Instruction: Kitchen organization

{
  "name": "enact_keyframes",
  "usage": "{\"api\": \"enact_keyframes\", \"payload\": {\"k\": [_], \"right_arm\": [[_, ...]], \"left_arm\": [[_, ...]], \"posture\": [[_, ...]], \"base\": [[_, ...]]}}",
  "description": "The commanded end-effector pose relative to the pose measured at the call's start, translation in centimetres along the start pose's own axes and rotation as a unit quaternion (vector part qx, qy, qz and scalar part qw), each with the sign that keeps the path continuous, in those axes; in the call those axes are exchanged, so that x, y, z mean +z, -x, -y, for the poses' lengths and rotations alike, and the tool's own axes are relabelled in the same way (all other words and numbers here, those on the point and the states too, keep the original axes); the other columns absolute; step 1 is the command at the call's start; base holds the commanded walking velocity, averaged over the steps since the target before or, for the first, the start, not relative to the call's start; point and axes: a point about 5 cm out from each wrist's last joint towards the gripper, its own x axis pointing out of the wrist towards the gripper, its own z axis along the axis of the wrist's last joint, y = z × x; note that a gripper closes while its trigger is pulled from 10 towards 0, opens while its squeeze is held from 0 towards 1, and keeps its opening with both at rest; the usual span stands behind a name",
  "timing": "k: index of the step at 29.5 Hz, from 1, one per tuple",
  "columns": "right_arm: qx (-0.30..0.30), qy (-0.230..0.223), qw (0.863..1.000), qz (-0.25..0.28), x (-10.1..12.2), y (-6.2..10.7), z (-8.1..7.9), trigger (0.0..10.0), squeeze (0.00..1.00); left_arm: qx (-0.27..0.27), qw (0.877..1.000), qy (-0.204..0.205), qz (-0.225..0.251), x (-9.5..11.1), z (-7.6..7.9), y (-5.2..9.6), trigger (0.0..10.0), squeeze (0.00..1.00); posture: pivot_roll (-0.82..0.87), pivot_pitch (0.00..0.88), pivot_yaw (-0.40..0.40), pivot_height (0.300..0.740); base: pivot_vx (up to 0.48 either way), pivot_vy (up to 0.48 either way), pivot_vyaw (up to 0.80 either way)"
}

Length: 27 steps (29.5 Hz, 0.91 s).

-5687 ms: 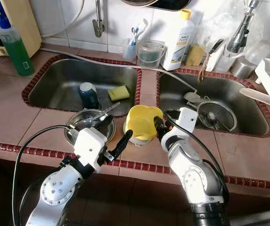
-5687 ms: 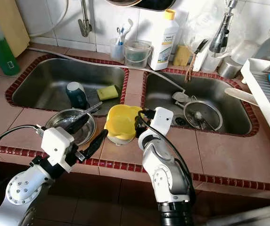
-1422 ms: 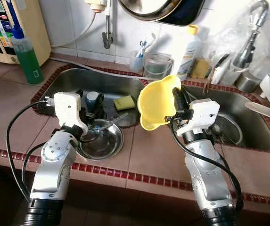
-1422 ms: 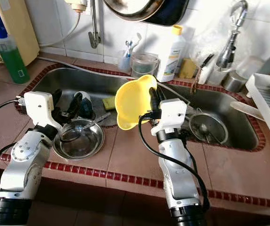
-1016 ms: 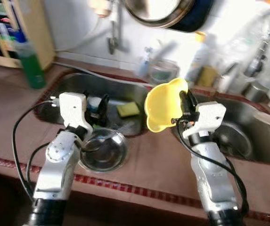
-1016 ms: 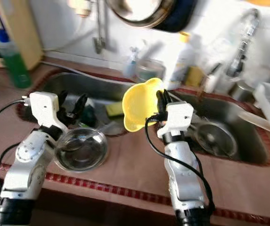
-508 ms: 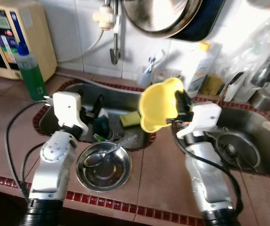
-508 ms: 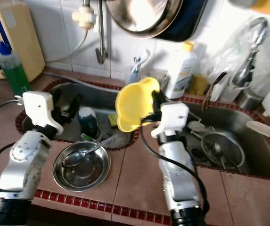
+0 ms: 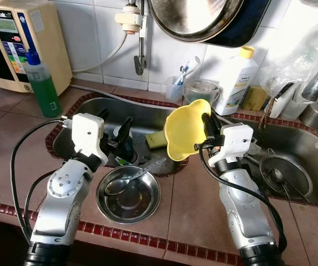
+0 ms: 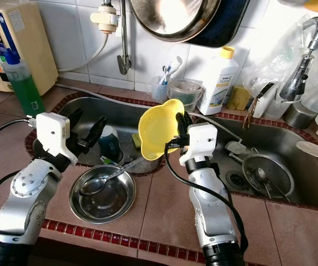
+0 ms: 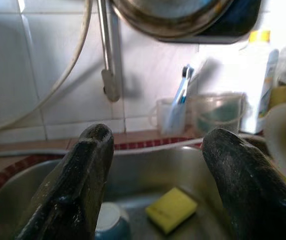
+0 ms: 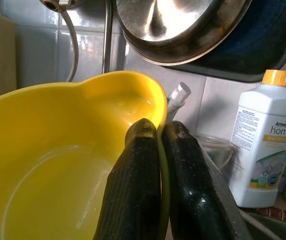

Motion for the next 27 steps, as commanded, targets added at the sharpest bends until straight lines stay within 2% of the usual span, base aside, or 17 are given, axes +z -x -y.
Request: {"api": "enact_keyframes", "payload": {"k": [1,5,8,13,16,19,27], "right_arm": [[-0.008,0.002,1.0,0.008,0.3,-0.3,0.7,10.0,0.0],[-0.012,0.003,1.0,0.005,0.3,0.0,1.0,10.0,0.0],[-0.012,0.004,1.0,0.002,0.2,0.2,1.0,10.0,0.0],[-0.011,0.002,1.0,-0.006,-0.1,0.7,0.9,10.0,0.0],[-0.01,0.003,1.0,-0.012,-0.4,0.9,1.0,10.0,0.0],[-0.011,0.005,1.0,-0.014,-0.5,1.0,1.0,10.0,0.0],[-0.007,0.011,1.0,-0.024,-1.1,0.4,1.6,10.0,0.0]], "left_arm": [[0.004,1.0,-0.006,-0.001,0.2,-0.1,0.0,10.0,0.0],[0.026,0.999,-0.019,-0.01,-0.4,-0.1,0.3,10.0,0.0],[0.023,1.0,-0.015,-0.014,-0.6,0.0,0.4,10.0,0.0],[0.034,0.999,-0.033,-0.017,-0.8,-0.2,0.6,10.0,0.0],[0.023,0.999,-0.035,-0.016,-0.5,-0.4,0.8,10.0,0.0],[0.004,1.0,-0.017,-0.013,-0.2,-0.4,1.0,10.0,0.0],[-0.036,0.999,-0.013,-0.003,0.7,0.3,1.6,10.0,0.0]], "posture": [[-0.17,0.036,-0.05,0.74],[-0.18,0.057,-0.049,0.74],[-0.18,0.068,-0.049,0.74],[-0.18,0.095,-0.044,0.74],[-0.19,0.111,-0.038,0.74],[-0.19,0.119,-0.034,0.74],[-0.18,0.137,-0.032,0.74]], "base": [[0.0,0.0,0.0],[0.0,0.0,0.0],[0.0,0.0,0.0],[0.0,0.0,0.0],[0.0,0.0,0.0],[0.0,0.0,0.0],[0.0,0.0,0.0]]}}
